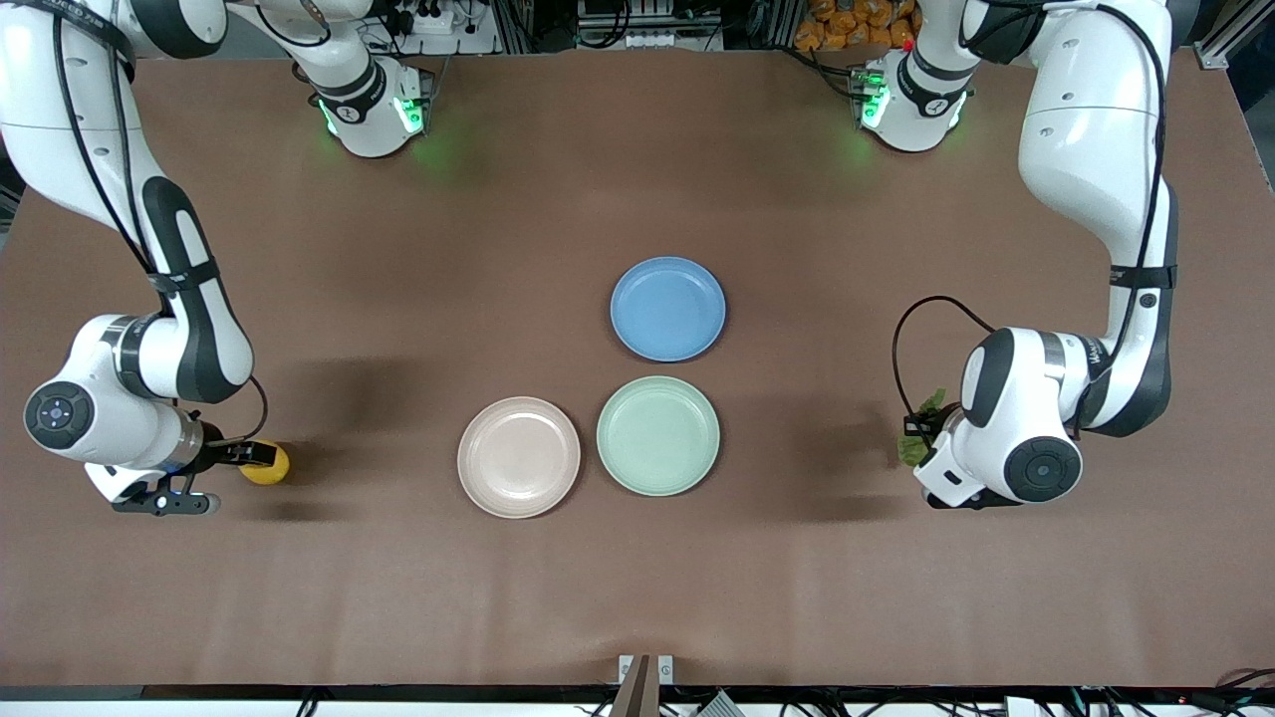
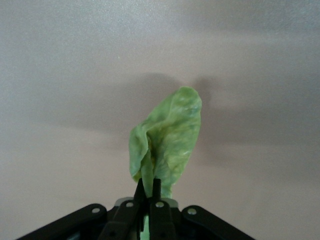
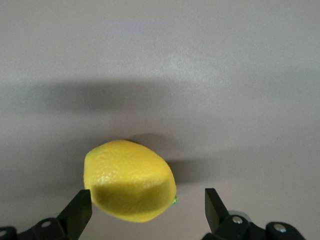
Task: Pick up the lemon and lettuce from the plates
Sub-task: 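Move the lettuce away from the plates with the left gripper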
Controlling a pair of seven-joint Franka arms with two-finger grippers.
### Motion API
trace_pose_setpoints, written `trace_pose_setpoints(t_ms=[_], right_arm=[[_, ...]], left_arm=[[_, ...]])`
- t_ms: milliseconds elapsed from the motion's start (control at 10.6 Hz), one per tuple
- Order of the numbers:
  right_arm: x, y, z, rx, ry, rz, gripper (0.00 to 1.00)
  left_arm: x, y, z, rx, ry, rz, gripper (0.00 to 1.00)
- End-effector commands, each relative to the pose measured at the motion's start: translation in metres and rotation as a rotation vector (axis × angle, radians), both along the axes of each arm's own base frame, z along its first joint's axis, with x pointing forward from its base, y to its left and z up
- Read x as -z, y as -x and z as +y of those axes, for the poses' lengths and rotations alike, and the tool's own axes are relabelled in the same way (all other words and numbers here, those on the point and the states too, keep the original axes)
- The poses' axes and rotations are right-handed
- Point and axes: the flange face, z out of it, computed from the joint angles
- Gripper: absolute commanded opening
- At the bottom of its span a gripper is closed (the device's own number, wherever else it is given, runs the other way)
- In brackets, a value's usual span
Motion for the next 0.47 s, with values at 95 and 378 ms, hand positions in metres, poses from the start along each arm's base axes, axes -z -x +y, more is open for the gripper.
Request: trace_pose_setpoints(t_ms=[95, 378], right_arm=[[-0.036, 0.004, -0.003, 0.017, -0.004, 0.022, 1.0], [-0.046, 0.017, -0.022, 0.05, -0.009, 0.078, 1.0]], left_arm=[[-0.005, -0.005, 0.021, 0.154, 0.044, 0.007, 1.0], [-0.015, -0.008, 0.029, 0.148, 0.045, -0.008, 1.0]])
